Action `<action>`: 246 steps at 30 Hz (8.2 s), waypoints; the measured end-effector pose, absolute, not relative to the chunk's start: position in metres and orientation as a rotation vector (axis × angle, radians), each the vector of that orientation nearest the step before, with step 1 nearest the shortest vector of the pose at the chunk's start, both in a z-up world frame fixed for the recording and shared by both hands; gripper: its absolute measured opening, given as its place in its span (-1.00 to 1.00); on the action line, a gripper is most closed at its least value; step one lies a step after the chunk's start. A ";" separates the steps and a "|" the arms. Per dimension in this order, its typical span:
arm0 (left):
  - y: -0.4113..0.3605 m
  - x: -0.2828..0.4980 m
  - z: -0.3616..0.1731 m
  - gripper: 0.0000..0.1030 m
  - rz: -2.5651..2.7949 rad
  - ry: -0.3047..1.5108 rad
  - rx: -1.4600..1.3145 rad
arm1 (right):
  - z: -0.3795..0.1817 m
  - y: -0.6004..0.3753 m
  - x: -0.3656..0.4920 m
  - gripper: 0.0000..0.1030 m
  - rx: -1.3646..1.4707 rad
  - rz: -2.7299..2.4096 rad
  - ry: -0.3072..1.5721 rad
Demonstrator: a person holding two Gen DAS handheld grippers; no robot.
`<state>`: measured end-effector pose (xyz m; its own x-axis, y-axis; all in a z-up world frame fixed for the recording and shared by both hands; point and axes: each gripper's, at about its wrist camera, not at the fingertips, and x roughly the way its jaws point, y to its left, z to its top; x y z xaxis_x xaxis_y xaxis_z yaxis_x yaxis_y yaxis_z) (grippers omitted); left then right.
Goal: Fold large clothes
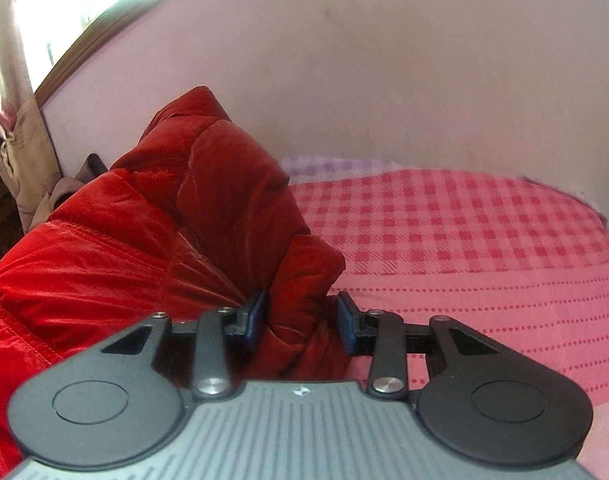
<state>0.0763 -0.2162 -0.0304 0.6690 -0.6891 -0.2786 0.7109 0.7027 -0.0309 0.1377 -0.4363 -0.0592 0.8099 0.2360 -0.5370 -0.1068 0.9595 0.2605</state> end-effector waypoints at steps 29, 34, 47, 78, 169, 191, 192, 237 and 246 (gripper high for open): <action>-0.222 0.112 -0.046 -0.40 -0.749 0.423 0.040 | 0.010 -0.371 0.114 -0.16 -0.001 0.252 0.442; -0.221 0.109 -0.045 -0.39 -0.753 0.419 0.042 | -0.018 -0.389 0.121 -0.18 0.060 0.214 0.495; -0.132 0.085 0.000 0.40 -0.583 0.243 -0.079 | -0.050 -0.403 0.118 -0.11 0.144 0.171 0.503; -0.173 0.065 -0.022 -0.40 -0.690 0.270 0.085 | -0.083 -0.395 0.040 -0.13 0.221 0.115 0.424; -0.123 0.100 0.008 1.00 -0.586 0.457 0.103 | -0.122 -0.410 0.096 1.00 0.759 0.246 0.651; -0.082 0.245 -0.060 1.00 -0.888 0.761 -0.170 | -0.134 -0.417 0.114 1.00 0.724 0.384 0.634; -0.082 0.249 -0.062 1.00 -0.914 0.761 -0.170 | -0.134 -0.417 0.115 1.00 0.724 0.392 0.634; -0.087 0.173 -0.064 0.51 -0.714 0.651 -0.130 | -0.094 -0.353 0.096 0.19 0.419 0.347 0.494; -0.051 0.158 -0.045 0.45 -0.628 0.582 -0.113 | -0.087 -0.319 0.097 0.09 0.410 0.387 0.479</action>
<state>0.1578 -0.0509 -0.0448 0.6559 -0.5834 -0.4790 0.5219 0.8089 -0.2707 0.0966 -0.3189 -0.0866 0.8190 0.4461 -0.3610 -0.2586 0.8484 0.4618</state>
